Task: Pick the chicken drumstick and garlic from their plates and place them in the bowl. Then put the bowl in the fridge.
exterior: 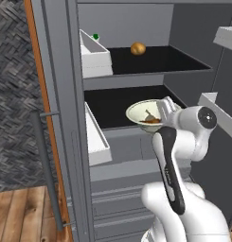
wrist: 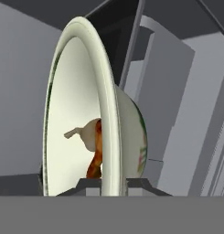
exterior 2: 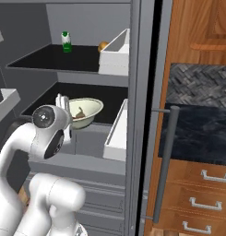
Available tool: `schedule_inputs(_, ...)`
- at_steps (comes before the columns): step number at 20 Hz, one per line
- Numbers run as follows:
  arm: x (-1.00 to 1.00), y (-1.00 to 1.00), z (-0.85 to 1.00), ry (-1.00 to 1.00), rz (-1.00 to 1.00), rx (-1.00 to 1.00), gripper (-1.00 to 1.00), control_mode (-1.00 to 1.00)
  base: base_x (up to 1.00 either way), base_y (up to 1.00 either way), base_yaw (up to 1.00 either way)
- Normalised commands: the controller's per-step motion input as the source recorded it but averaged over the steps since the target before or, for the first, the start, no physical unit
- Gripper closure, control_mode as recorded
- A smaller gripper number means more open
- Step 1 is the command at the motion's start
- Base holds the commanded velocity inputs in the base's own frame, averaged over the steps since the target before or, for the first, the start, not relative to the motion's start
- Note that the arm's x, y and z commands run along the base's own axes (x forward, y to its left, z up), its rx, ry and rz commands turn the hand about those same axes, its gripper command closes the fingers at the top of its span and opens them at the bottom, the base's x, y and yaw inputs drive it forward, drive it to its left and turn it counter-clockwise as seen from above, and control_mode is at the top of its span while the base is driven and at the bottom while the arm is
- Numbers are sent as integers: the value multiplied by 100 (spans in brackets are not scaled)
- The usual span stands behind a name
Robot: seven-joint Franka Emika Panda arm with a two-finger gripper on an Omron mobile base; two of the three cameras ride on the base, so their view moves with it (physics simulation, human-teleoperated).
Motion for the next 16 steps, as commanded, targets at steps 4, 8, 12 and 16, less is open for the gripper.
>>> schedule_inputs(4,47,0,5,11,0,-1,100,-100,0,0,0)
schedule_inputs(8,51,-6,0,2,0,3,100,-100,0,0,0)
schedule_inputs(12,43,0,-10,0,0,8,100,-100,0,0,0)
schedule_inputs(16,49,1,-20,0,0,11,100,-100,0,0,0)
